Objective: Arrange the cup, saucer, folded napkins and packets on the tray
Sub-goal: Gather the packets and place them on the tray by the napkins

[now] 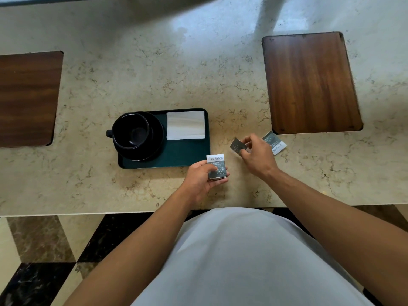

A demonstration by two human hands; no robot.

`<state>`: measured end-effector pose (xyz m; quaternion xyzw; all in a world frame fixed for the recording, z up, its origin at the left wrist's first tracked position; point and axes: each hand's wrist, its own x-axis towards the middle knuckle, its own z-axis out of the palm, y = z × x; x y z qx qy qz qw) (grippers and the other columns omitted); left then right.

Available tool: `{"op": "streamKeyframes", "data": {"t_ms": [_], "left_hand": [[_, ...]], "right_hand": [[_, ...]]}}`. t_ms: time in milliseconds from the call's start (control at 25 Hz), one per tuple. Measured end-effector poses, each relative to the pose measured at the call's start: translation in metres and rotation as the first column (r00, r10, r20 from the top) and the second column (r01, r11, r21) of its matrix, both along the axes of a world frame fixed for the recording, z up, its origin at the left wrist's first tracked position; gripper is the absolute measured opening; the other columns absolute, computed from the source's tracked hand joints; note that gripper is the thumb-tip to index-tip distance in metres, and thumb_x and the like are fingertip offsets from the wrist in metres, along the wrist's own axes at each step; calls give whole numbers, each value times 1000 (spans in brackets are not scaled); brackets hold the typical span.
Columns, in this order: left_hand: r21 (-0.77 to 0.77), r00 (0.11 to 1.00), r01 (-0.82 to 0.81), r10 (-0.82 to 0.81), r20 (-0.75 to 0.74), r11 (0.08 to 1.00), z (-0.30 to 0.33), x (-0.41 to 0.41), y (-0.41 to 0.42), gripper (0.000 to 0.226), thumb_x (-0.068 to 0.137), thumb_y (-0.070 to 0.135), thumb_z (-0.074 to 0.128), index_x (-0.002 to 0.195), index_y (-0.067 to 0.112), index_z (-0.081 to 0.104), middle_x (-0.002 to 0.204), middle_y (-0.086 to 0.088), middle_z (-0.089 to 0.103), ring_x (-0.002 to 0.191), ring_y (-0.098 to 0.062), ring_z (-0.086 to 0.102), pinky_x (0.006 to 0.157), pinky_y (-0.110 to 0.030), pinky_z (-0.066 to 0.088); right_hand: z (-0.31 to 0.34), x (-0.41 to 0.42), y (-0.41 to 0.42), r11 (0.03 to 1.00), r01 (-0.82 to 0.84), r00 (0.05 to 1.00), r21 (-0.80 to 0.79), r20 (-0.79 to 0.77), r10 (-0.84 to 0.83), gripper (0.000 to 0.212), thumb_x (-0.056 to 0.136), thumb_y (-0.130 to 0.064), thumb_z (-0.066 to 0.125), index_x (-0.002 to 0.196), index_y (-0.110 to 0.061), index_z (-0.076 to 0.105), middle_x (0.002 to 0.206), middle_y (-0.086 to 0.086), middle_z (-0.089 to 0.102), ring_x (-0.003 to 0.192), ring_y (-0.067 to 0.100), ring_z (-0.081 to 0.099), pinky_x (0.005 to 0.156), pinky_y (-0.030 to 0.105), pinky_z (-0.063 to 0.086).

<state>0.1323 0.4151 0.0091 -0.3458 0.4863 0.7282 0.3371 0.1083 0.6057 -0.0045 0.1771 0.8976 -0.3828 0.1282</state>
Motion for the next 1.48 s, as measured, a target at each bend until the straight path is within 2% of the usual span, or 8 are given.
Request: {"op": "streamKeyframes", "data": {"t_ms": [120, 320, 520, 760, 960, 1280, 1360, 1480], "left_hand": [[0, 1000, 26, -26, -12, 1000, 1, -1, -1, 33, 97, -7, 46, 129, -8, 56, 110, -29, 72, 98, -41, 75, 77, -43, 64], [-29, 986, 161, -162, -26, 986, 4, -5, -1, 34, 94, -10, 47, 123, -2, 60, 123, -25, 67, 105, -38, 73, 86, -47, 63], [-37, 987, 160, -160, -17, 986, 4, -4, -4, 27, 101, -8, 41, 114, 1, 63, 107, -22, 74, 92, -32, 78, 76, -41, 65], [-94, 971, 226, -231, -56, 970, 3, 1, -1, 17, 103, 3, 55, 117, 2, 66, 111, -18, 73, 92, -25, 78, 75, -36, 64], [-61, 974, 217, -220, -48, 974, 5, 2, 2, 18, 103, 7, 56, 116, 3, 68, 108, -18, 75, 93, -30, 78, 71, -37, 64], [-52, 971, 220, -224, -88, 974, 8, 1, 5, 24, 95, -9, 60, 118, -2, 66, 110, -19, 74, 89, -28, 78, 72, -36, 63], [-64, 976, 198, -202, -80, 978, 9, 2, 6, 23, 96, -12, 57, 115, -3, 65, 108, -19, 74, 84, -26, 78, 69, -36, 64], [-84, 977, 193, -199, -72, 978, 12, 1, 4, 25, 96, -12, 55, 119, -4, 63, 111, -21, 72, 86, -28, 76, 68, -35, 64]], "right_hand": [[9, 8, 6, 994, -4, 999, -111, -44, -1, 21, 96, -12, 65, 115, -20, 69, 111, 0, 67, 97, 16, 64, 86, 37, 58], [26, 15, 12, 955, -81, 997, -287, -34, 74, 41, 89, -22, 80, 127, -26, 65, 94, -7, 71, 85, 8, 71, 73, 21, 60], [29, 17, 12, 984, -22, 994, -177, -110, 2, 10, 92, -28, 76, 100, -26, 71, 87, -17, 69, 81, 1, 67, 71, 17, 56], [30, 19, 7, 934, -241, 966, -264, 25, 256, 15, 93, -24, 75, 106, -20, 79, 95, -3, 75, 79, 9, 64, 66, 26, 53], [28, 20, -2, 959, -229, 973, -169, -10, 230, 18, 87, -21, 81, 104, -18, 75, 94, 0, 70, 77, 8, 60, 67, 23, 52], [18, 21, -3, 962, -44, 999, -269, 18, 51, 9, 96, -27, 72, 99, -19, 67, 95, -4, 70, 78, 10, 66, 64, 16, 53], [11, 17, 9, 987, 51, 999, -152, -6, -52, 12, 98, -26, 67, 105, -17, 68, 103, -1, 68, 86, 12, 65, 77, 24, 57], [0, 11, 39, 961, 221, 975, 164, -20, -221, 35, 95, -28, 69, 125, -12, 59, 128, 10, 51, 117, 24, 54, 101, 40, 52]]}}
